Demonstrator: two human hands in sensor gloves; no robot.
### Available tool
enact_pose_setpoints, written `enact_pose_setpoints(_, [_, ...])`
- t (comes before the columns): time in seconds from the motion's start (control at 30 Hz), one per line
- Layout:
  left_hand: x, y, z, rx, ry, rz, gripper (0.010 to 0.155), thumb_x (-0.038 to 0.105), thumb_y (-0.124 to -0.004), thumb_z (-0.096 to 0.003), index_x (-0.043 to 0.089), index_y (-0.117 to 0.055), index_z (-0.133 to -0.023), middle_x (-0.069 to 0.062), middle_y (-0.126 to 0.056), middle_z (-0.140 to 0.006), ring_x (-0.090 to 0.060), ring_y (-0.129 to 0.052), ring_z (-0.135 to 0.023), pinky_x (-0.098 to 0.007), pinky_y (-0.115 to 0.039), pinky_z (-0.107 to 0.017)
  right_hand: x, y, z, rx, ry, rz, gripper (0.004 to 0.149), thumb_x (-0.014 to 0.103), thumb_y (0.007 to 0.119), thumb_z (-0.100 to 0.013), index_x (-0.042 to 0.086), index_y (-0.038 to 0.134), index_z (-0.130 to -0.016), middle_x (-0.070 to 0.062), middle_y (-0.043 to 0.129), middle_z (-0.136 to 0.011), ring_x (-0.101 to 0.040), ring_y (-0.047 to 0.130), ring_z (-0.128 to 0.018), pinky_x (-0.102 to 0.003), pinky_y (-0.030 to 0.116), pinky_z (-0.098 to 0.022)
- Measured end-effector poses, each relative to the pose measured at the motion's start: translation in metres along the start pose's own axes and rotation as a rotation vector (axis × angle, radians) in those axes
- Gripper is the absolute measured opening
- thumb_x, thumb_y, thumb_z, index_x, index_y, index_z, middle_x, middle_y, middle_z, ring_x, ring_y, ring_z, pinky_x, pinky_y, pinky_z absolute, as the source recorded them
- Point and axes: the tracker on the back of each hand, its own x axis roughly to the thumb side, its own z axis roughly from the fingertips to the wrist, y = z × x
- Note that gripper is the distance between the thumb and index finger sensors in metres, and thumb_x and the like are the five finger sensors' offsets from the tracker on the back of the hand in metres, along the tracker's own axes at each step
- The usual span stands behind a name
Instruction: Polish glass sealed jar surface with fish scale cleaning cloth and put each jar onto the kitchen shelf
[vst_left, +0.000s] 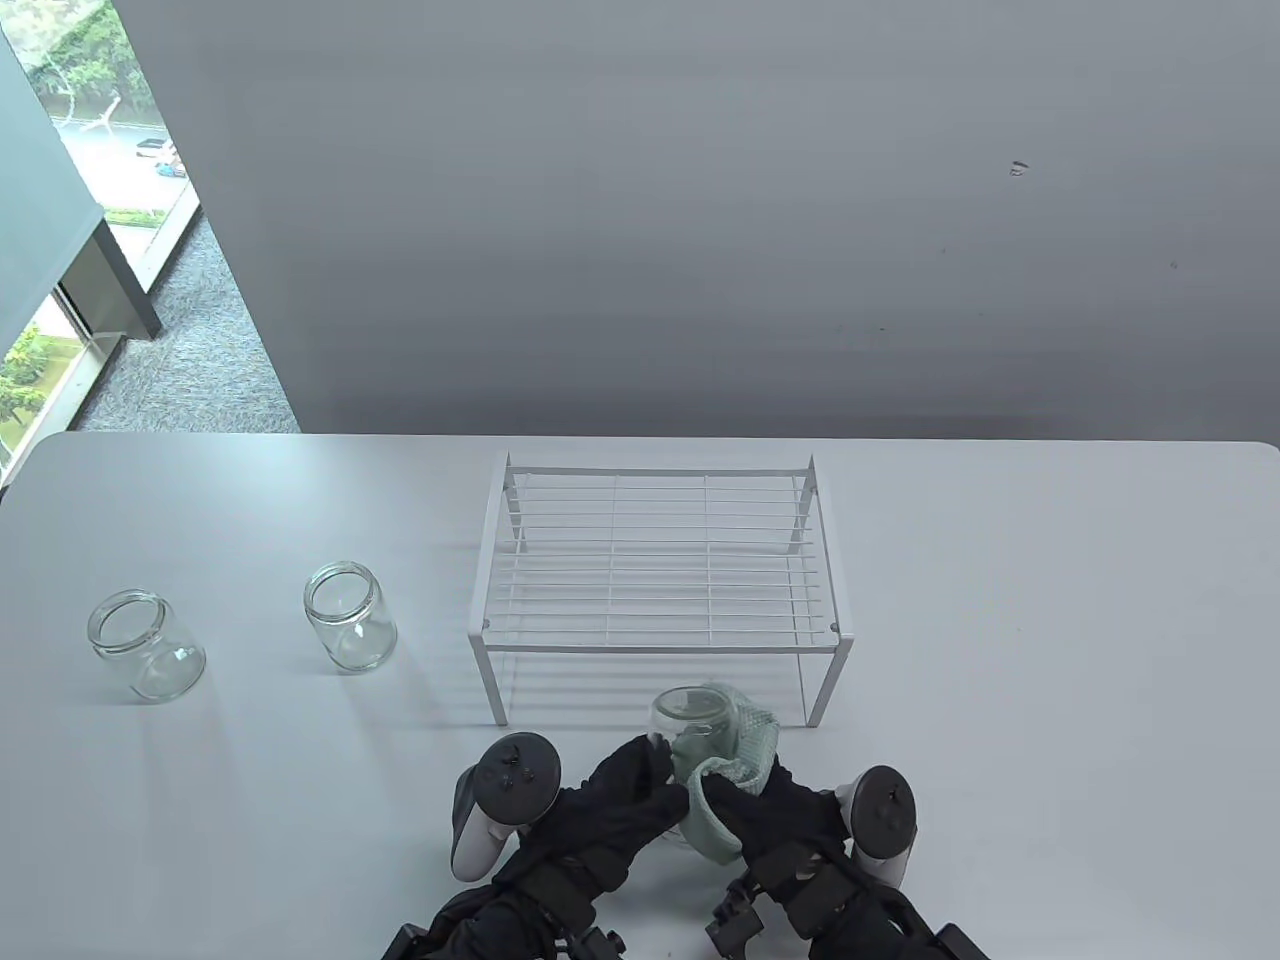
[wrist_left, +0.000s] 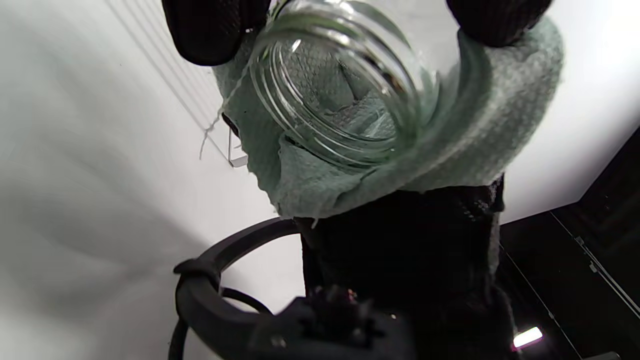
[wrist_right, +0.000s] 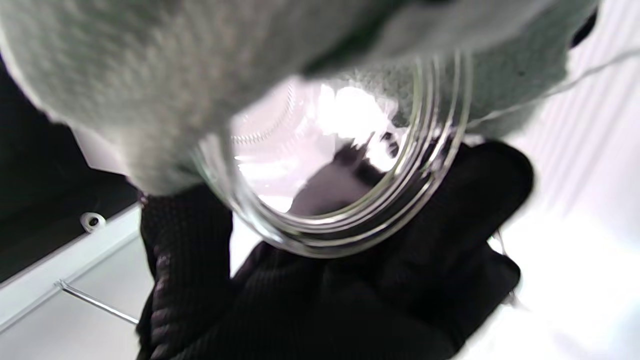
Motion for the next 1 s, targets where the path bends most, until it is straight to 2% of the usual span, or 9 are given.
enact_pose_setpoints(0.1, [-0.005, -0.001, 0.0, -0.015, 0.033, 0.089, 0.104, 0.068, -0.074, -0.046, -0.004, -0.03, -0.105, -0.031, -0.053, -0.103, -0.045, -0.075, -0.09, -0.069, -0.04, -0.067, -0.002, 0.001, 0.0, -0.005, 0.029, -0.046, 0.083, 0.047, 0.076, -0.054, -0.01, 0.04, -0.102, -0.043, 0.058, -0.088, -0.061, 0.075, -0.07, -0.071, 0.055, -0.05])
enact_pose_setpoints(0.2, [-0.01, -0.001, -0.001, -0.041, 0.066, 0.182, 0.11, 0.069, -0.077, -0.0461, -0.006, -0.021, -0.104, -0.03, -0.051, -0.104, -0.043, -0.076, -0.091, -0.067, -0.044, -0.068, 0.002, 0.0, -0.001, 0.011, 0.015, 0.016, 0.074, 0.042, 0.073, -0.055, -0.01, 0.047, -0.101, -0.043, 0.061, -0.086, -0.061, 0.076, -0.067, -0.071, 0.056, -0.049])
enact_pose_setpoints(0.37, [-0.018, 0.002, 0.0, -0.021, 0.115, 0.324, 0.111, 0.069, -0.083, -0.0433, -0.004, -0.027, -0.104, -0.028, -0.056, -0.104, -0.045, -0.079, -0.09, -0.063, -0.051, -0.069, 0.008, -0.002, -0.005, 0.067, -0.028, 0.115, 0.069, 0.037, 0.072, -0.055, -0.01, 0.051, -0.101, -0.044, 0.065, -0.084, -0.06, 0.08, -0.065, -0.07, 0.059, -0.048])
enact_pose_setpoints(0.53, [-0.019, 0.009, -0.001, 0.022, 0.091, 0.376, 0.111, 0.071, -0.082, -0.044, -0.004, -0.027, -0.105, -0.026, -0.056, -0.104, -0.045, -0.08, -0.089, -0.062, -0.051, -0.07, 0.013, -0.006, -0.005, 0.123, -0.06, 0.155, 0.066, 0.034, 0.072, -0.055, -0.01, 0.053, -0.1, -0.044, 0.066, -0.084, -0.059, 0.081, -0.064, -0.07, 0.06, -0.048])
enact_pose_setpoints(0.63, [-0.018, 0.02, -0.001, 0.083, 0.062, 0.422, 0.111, 0.071, -0.082, -0.0446, -0.003, -0.026, -0.105, -0.026, -0.055, -0.105, -0.044, -0.079, -0.09, -0.061, -0.05, -0.071, 0.017, -0.01, -0.004, 0.189, -0.086, 0.237, 0.065, 0.033, 0.072, -0.054, -0.01, 0.055, -0.099, -0.043, 0.069, -0.082, -0.058, 0.084, -0.063, -0.069, 0.061, -0.047])
enact_pose_setpoints(0.73, [-0.011, 0.032, 0.001, 0.155, 0.001, 0.373, 0.111, 0.071, -0.082, -0.0442, -0.004, -0.027, -0.105, -0.025, -0.056, -0.105, -0.044, -0.08, -0.09, -0.061, -0.051, -0.071, 0.018, -0.013, -0.005, 0.242, -0.095, 0.298, 0.064, 0.03, 0.073, -0.054, -0.012, 0.057, -0.098, -0.042, 0.072, -0.082, -0.058, 0.086, -0.062, -0.069, 0.061, -0.047])
enact_pose_setpoints(0.8, [-0.002, 0.039, 0.002, 0.196, -0.051, 0.325, 0.112, 0.071, -0.083, -0.044, -0.004, -0.027, -0.105, -0.024, -0.056, -0.106, -0.043, -0.08, -0.091, -0.06, -0.051, -0.072, 0.017, -0.015, -0.006, 0.321, -0.08, 0.381, 0.061, 0.029, 0.074, -0.053, -0.011, 0.062, -0.097, -0.042, 0.074, -0.081, -0.058, 0.086, -0.062, -0.069, 0.061, -0.047])
enact_pose_setpoints(0.87, [0.009, 0.045, 0.001, 0.245, -0.097, 0.241, 0.112, 0.071, -0.083, -0.0439, -0.004, -0.027, -0.105, -0.023, -0.056, -0.106, -0.042, -0.079, -0.092, -0.059, -0.051, -0.073, 0.016, -0.016, -0.007, 0.41, -0.046, 0.48, 0.058, 0.029, 0.074, -0.053, -0.01, 0.066, -0.096, -0.041, 0.075, -0.081, -0.057, 0.087, -0.061, -0.069, 0.062, -0.047])
enact_pose_setpoints(1.0, [0.032, 0.051, -0.009, 0.31, -0.166, 0.053, 0.112, 0.07, -0.084, -0.0436, -0.003, -0.027, -0.106, -0.026, -0.055, -0.106, -0.041, -0.077, -0.095, -0.057, -0.049, -0.075, 0.011, -0.019, -0.008, 0.468, 0.025, 0.588, 0.057, 0.028, 0.074, -0.053, -0.011, 0.068, -0.095, -0.04, 0.077, -0.079, -0.056, 0.089, -0.06, -0.068, 0.063, -0.047])
